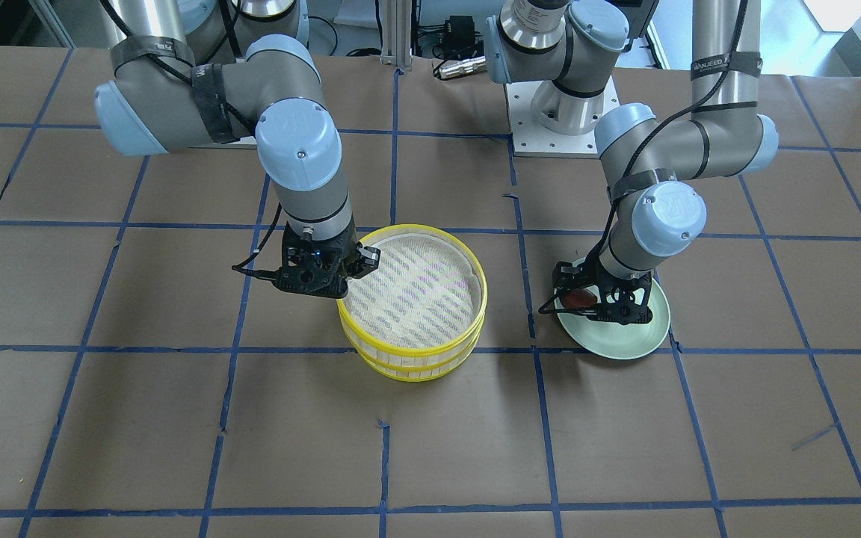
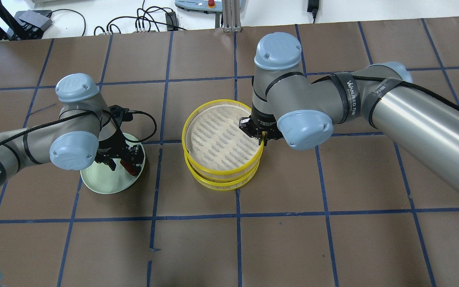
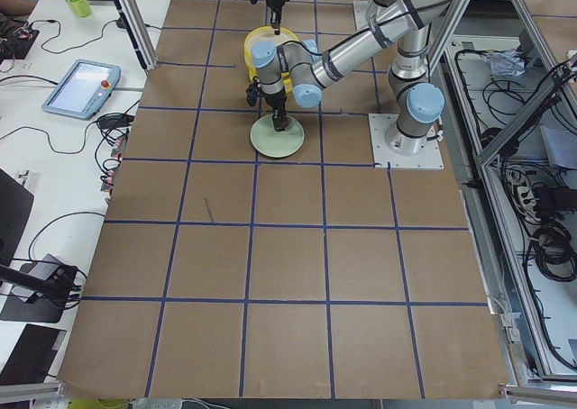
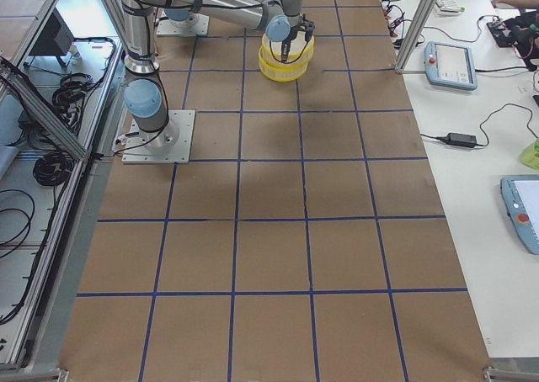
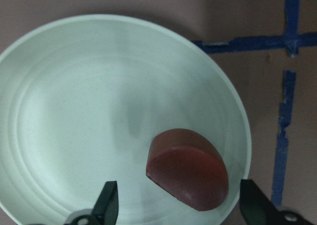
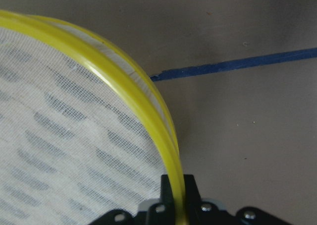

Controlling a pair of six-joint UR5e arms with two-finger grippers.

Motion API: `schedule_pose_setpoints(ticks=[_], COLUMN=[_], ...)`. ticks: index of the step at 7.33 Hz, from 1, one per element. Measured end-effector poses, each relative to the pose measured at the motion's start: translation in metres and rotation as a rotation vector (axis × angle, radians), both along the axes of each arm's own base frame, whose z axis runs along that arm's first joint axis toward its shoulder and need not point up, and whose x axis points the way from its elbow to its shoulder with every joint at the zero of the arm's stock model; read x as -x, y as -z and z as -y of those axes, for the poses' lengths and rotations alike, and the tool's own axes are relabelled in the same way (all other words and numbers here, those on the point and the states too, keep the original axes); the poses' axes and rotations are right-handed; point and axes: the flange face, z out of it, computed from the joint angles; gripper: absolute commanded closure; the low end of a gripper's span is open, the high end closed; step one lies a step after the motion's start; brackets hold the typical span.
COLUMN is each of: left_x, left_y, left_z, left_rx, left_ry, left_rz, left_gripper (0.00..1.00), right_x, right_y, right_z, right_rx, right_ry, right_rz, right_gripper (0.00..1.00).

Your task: Stack buns with steamer

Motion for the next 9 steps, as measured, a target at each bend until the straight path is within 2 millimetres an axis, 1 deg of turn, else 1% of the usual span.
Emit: schedule_pose_setpoints(ticks=[1,2,3,4,5,6,7,8,9], left_x=[-0.001,-0.001,-0.001,-0.002,-0.001,0.002,0.009,0.021,0.047], left_y=[0.0,-0.004,-0.013,-0.033,-0.062,-0.088,-0.111,-0.135,-0.161], left_z=[0.002,0.006,0.01,0.016,0.018,0.015,0.012,0.013,0.016], left_rx=[0.009,0.027,0.051,0.095,0.142,0.17,0.186,0.199,0.21], left_ry=[-0.015,-0.036,-0.048,-0.052,-0.053,-0.052,-0.06,-0.088,-0.115], left_rz=[0.005,0.012,0.019,0.027,0.033,0.035,0.028,-0.003,-0.047], left_gripper=[0.98,0.98,0.98,0.98,0.98,0.98,0.98,0.98,0.97], right_x=[-0.004,-0.005,-0.005,-0.005,-0.005,-0.005,-0.002,0.007,0.026], right_y=[0.004,0.006,0.008,0.009,0.011,0.009,0.004,-0.011,-0.038], right_z=[-0.002,-0.003,-0.004,-0.004,-0.005,-0.005,-0.001,0.007,0.017], right_rx=[-0.005,-0.009,-0.011,-0.014,-0.018,-0.016,-0.003,0.02,0.036], right_ry=[-0.005,-0.008,-0.009,-0.01,-0.009,-0.012,-0.022,-0.032,-0.018], right_rz=[-0.004,-0.006,-0.009,-0.011,-0.012,-0.012,-0.009,-0.003,0.006], right_gripper=[0.88,0.65,0.01,0.0,0.0,0.0,0.0,0.0,0.0])
